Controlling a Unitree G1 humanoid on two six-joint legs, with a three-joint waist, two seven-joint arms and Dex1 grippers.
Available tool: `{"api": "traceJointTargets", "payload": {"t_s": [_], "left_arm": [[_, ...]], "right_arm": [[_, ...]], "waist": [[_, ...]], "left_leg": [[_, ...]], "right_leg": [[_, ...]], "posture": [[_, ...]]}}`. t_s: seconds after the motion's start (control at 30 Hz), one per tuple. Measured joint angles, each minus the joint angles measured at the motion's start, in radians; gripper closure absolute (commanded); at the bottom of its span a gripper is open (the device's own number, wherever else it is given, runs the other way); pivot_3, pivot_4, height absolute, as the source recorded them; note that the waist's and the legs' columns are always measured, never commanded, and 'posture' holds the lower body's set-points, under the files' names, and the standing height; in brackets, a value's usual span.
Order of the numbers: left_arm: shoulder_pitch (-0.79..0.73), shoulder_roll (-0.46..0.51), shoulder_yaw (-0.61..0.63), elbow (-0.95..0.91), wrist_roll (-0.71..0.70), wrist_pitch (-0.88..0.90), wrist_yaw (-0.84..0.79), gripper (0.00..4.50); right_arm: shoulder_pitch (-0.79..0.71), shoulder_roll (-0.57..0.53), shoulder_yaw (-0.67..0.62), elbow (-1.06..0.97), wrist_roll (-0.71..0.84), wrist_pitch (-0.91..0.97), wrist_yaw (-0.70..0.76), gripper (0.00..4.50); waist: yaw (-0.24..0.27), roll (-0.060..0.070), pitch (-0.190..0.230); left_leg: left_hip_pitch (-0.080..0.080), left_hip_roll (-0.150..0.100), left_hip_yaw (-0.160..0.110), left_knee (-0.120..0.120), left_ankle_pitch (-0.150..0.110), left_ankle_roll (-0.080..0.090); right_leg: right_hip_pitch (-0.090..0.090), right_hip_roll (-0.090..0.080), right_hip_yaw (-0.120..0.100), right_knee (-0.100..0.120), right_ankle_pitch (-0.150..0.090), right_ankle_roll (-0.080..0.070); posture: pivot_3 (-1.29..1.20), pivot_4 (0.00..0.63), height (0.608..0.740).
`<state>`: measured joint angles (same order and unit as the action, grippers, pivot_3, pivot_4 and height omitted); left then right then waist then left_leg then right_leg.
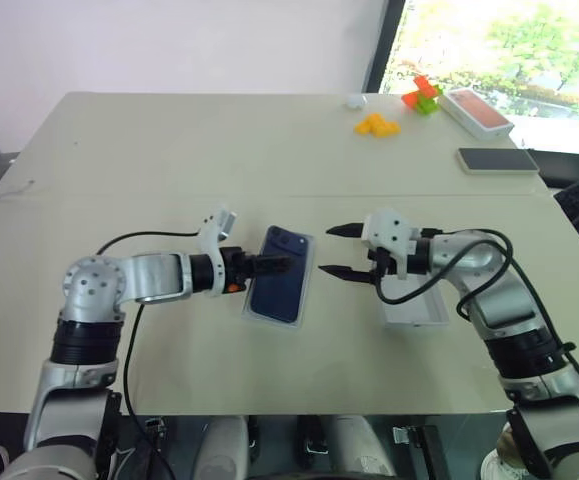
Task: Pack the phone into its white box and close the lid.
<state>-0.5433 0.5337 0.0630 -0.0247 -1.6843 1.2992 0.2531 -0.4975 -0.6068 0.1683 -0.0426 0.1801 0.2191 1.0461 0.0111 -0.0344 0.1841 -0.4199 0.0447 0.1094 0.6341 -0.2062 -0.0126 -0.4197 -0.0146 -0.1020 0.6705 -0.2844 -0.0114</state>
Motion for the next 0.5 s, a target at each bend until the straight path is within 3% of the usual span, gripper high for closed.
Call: {"api": "traceJointTargets", "payload": {"t_s": [0.3, 0.5], "left_arm": [[-0.002, 0.137, -0.001, -0.040, -0.073, -0.005, 0.003, 0.05], [0.009, 0.194, 0.010, -0.108, -0.001, -0.041, -0.081, 0.05]], "right_arm": [[0.000, 0.013, 0.005, 0.000, 0.000, -0.004, -0.001, 1.08], [-0.004, 0.051, 0.002, 0.000, 0.022, 0.036, -0.026, 1.08]], "waist": [[0.001, 0.000, 0.000], [0.001, 0.000, 0.000]], "left_leg": [[0.000, 0.000, 0.000, 0.000, 0.000, 0.000], [0.000, 0.000, 0.000, 0.000, 0.000, -0.001]], "right_leg": [[0.000, 0.000, 0.000, 0.000, 0.000, 0.000], [0.000, 0.000, 0.000, 0.000, 0.002, -0.004]], "posture": [[0.00, 0.150, 0.737], [0.00, 0.150, 0.737]]}}
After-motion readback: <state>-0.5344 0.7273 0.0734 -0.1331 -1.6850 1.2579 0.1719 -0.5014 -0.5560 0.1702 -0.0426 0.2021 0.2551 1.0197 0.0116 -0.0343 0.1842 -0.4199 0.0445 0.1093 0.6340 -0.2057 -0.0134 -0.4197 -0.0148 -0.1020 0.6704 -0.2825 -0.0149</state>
